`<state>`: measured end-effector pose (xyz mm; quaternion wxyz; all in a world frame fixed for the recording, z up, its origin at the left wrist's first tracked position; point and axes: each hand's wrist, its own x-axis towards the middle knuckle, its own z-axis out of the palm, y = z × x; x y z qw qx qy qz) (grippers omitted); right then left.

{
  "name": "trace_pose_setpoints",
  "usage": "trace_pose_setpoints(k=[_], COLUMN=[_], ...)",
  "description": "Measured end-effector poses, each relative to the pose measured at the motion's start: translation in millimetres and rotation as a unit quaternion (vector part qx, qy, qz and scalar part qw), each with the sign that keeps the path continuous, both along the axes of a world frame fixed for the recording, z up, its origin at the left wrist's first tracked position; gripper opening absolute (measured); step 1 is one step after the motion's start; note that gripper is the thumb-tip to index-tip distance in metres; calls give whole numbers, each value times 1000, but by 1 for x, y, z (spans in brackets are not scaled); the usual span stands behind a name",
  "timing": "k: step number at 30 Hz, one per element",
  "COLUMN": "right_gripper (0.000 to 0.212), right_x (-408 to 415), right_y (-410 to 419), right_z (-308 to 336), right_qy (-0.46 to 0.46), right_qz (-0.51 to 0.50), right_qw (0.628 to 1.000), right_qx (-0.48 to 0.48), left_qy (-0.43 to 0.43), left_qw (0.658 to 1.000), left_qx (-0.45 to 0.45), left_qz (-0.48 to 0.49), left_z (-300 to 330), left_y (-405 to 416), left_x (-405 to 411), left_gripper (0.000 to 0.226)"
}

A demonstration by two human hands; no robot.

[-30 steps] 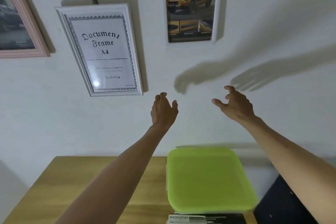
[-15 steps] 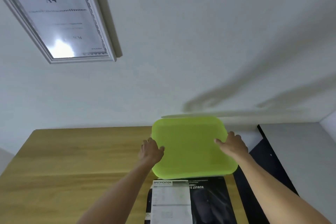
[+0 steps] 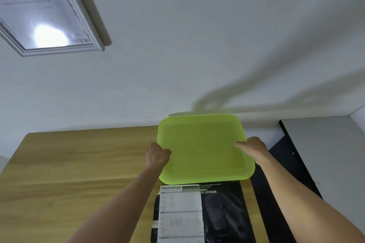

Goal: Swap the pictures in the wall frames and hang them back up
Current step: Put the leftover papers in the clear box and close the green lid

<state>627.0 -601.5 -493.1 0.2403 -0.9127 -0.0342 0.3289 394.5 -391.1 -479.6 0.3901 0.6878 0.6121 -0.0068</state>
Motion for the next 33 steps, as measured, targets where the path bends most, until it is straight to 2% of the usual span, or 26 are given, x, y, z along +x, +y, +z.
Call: trace_pose_setpoints(k=[4, 12, 16, 20, 25, 31, 33], right_gripper=[57, 46, 51, 91, 83, 73, 85], right_x=[13, 8, 5, -5, -50, -127, -153], right_y=[-6, 1, 5, 10, 35, 92, 113], right_z=[-18, 4, 13, 26, 49, 39, 30], right_qy=[19, 31, 8, 21, 79, 45, 19], right_qz=[-12, -51, -31, 8, 88, 138, 164], right_qw=[999, 995, 996, 993, 980, 978, 977], right_qx=[29, 79, 80, 114, 161, 152, 135], left_qy=[-45, -93, -116, -147, -170, -115, -99], left_qw=[997, 992, 990, 984, 981, 992, 993], left_qx=[-45, -54, -48, -63, -63, -19, -24], left_qz=[54, 69, 71, 73, 65, 51, 60], left_z=[-4, -6, -3, 6, 10, 15, 15], left_y=[10, 16, 21, 36, 71, 116, 133], left_x=[-1, -11, -20, -41, -89, -164, -190], left_gripper=[43, 28, 27, 30, 35, 51, 50])
